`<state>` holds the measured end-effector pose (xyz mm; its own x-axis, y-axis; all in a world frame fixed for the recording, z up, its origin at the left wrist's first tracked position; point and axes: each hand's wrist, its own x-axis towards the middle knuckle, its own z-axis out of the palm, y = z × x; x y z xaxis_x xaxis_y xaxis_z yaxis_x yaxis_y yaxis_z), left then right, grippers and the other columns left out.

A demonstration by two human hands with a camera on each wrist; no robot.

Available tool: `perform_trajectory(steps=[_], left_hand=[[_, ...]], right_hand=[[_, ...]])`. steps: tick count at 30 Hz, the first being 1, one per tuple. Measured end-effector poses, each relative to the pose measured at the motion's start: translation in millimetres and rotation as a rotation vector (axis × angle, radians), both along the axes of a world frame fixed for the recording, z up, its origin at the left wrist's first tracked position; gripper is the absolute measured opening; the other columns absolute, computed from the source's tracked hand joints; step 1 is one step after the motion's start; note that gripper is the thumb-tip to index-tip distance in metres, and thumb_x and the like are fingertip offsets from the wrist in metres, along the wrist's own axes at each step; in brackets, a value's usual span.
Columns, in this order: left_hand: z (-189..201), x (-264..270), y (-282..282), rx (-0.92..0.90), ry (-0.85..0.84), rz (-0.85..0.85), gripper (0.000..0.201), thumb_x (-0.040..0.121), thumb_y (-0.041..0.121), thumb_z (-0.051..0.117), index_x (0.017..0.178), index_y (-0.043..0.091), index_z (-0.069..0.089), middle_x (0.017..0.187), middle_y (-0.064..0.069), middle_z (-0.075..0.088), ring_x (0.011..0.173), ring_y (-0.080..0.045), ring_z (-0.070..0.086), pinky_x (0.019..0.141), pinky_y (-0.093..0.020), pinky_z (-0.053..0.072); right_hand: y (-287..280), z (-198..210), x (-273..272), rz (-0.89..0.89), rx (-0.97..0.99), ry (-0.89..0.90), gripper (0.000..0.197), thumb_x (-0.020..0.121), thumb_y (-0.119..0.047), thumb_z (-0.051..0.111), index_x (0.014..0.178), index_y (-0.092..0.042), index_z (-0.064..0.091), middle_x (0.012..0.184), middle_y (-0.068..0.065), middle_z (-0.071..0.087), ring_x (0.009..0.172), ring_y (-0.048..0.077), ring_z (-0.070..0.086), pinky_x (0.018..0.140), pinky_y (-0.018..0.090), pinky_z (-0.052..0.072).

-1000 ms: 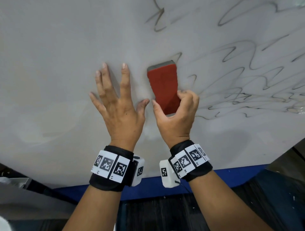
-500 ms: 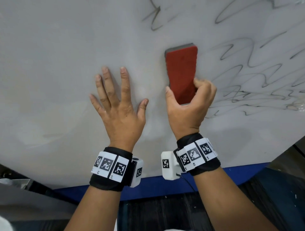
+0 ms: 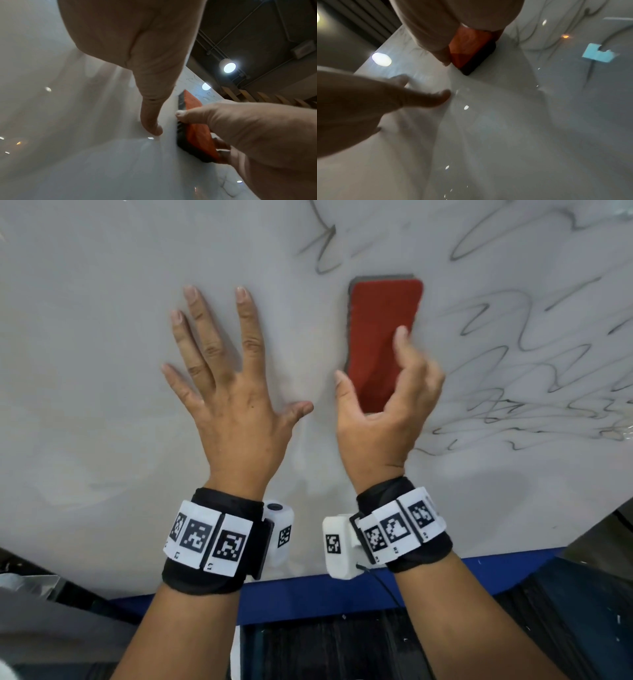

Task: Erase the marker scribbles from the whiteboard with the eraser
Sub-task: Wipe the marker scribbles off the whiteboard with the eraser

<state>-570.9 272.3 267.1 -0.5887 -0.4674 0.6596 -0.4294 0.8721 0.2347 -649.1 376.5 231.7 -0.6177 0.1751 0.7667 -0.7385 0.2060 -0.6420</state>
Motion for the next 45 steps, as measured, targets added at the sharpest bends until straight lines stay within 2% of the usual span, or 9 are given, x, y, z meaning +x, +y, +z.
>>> perform_trajectory(steps=[4,10,15,20,28,32,35,38,45], left_hand=[[-2.4,-0.9,-2.7,-0.016,-0.004,0.004,0.125,0.07,0.077,0.067,0.158,0.022,-0.003,0.161,-0.026,-0.007,0.149,-0.043,-0.008,0.112,-0.073,0.007],[-5.2,-0.1,-4.5,-0.029,-0.015,0.002,0.127,0.068,0.076,0.068,0.157,0.022,-0.005,0.161,-0.026,-0.007,0.149,-0.044,-0.008,0.112,-0.072,0.006],[-7.2,-0.3,-5.0,-0.026,0.005,-0.012,0.122,0.073,0.08,0.06,0.157,0.023,-0.007,0.161,-0.025,-0.008,0.149,-0.043,-0.009,0.113,-0.071,0.005],[-7.5,0.6,-3.8,-0.027,0.011,-0.011,0.126,0.069,0.076,0.067,0.157,0.025,-0.007,0.162,-0.023,-0.008,0.149,-0.042,-0.009,0.114,-0.071,0.006],[4.5,5.9,-7.8,-0.071,0.204,0.012,0.095,0.068,0.06,0.08,0.146,0.03,0.034,0.153,-0.015,0.03,0.14,-0.035,0.027,0.102,-0.064,0.033],[9.7,6.6,-10.3,-0.008,0.192,0.0,0.118,0.063,0.062,0.082,0.155,0.022,0.02,0.159,-0.022,0.016,0.146,-0.039,0.015,0.108,-0.071,0.023],[10.7,5.7,-9.4,0.029,0.131,0.007,0.121,0.07,0.07,0.072,0.158,0.02,0.006,0.162,-0.023,0.0,0.15,-0.04,0.0,0.11,-0.073,0.015],[7.9,7.6,-9.9,0.009,0.128,0.008,0.118,0.072,0.073,0.069,0.158,0.02,0.008,0.163,-0.022,0.001,0.15,-0.038,0.001,0.111,-0.072,0.016],[8.9,9.8,-8.2,-0.009,0.138,0.036,0.117,0.068,0.076,0.069,0.157,0.024,0.014,0.162,-0.02,0.009,0.15,-0.037,0.01,0.111,-0.07,0.021]], right_hand=[[-4.3,-5.0,4.5,0.027,0.089,0.071,0.063,0.073,-0.021,0.083,0.129,-0.006,0.06,0.114,0.018,0.052,0.101,0.032,0.052,0.089,0.045,0.051],[-4.2,11.0,-7.3,-0.073,-0.07,0.037,0.062,0.072,-0.019,0.08,0.129,-0.003,0.06,0.114,0.009,0.045,0.101,0.036,0.055,0.093,0.049,0.049],[-4.9,13.0,0.4,-0.003,0.186,0.198,0.055,0.071,-0.019,0.082,0.123,-0.013,0.067,0.109,0.016,0.057,0.091,0.031,0.053,0.091,0.036,0.046],[10.0,45.2,-27.2,-0.124,-0.091,0.144,0.059,0.072,-0.018,0.081,0.128,-0.008,0.063,0.109,0.008,0.046,0.097,0.033,0.052,0.091,0.047,0.049],[-12.2,33.8,0.6,-0.026,0.15,0.217,0.054,0.069,-0.02,0.082,0.121,-0.014,0.07,0.107,0.016,0.058,0.089,0.03,0.055,0.089,0.04,0.047],[-8.5,44.5,-11.6,-0.097,-0.058,0.15,0.058,0.069,-0.019,0.082,0.124,-0.01,0.066,0.107,0.011,0.05,0.093,0.031,0.052,0.09,0.033,0.047],[-23.2,31.2,5.1,-0.041,0.012,0.129,0.056,0.068,-0.019,0.082,0.122,-0.009,0.068,0.108,0.018,0.055,0.093,0.03,0.052,0.09,0.036,0.048],[-18.7,23.2,9.0,-0.002,0.146,0.185,0.052,0.068,-0.02,0.083,0.118,-0.011,0.071,0.106,0.017,0.057,0.09,0.031,0.053,0.086,0.042,0.049],[-16.6,42.5,-2.6,-0.034,-0.102,0.084,0.058,0.068,-0.018,0.082,0.122,-0.005,0.066,0.109,0.016,0.054,0.1,0.025,0.051,0.094,0.039,0.048]])
